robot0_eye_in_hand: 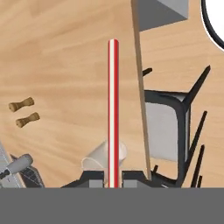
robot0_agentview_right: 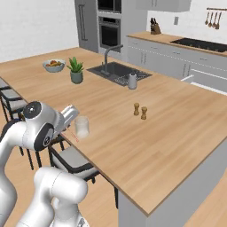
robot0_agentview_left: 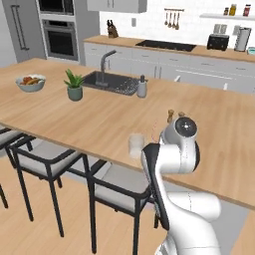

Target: Take a straw from the drawer in front and place it inside the glass cup on the dining counter.

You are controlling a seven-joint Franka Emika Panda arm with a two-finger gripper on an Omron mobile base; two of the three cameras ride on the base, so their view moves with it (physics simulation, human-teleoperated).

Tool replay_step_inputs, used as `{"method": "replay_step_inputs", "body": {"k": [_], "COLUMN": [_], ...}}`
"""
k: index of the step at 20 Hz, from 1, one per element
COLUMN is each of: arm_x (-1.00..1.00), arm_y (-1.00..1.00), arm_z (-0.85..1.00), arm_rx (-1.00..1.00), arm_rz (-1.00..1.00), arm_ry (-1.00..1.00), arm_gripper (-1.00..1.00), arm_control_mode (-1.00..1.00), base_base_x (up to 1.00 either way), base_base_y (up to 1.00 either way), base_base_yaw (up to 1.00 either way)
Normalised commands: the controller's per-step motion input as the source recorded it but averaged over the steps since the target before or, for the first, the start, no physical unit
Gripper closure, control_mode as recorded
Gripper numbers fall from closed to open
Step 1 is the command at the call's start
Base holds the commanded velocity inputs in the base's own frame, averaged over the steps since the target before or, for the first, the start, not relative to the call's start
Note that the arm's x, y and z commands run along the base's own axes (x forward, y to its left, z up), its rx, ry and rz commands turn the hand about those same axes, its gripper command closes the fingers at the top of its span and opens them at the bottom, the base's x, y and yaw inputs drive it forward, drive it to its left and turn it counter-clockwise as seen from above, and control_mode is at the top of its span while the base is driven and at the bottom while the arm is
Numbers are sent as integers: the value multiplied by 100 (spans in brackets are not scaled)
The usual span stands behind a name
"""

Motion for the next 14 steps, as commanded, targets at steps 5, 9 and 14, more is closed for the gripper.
{"method": "replay_step_inputs", "body": {"k": [5, 9, 14], "arm_x": [52, 73, 21], "arm_y": [21, 8, -20], "arm_z": [0, 14, 48], "arm_rx": [0, 12, 42], "arm_rz": [-22, -8, 4], "arm_ry": [-10, -21, -11], "arm_gripper": [100, 100, 100], "arm_control_mode": [-100, -100, -100], "base_base_x": [14, 0, 0], "base_base_y": [5, 0, 0], "base_base_yaw": [-8, 0, 0]}}
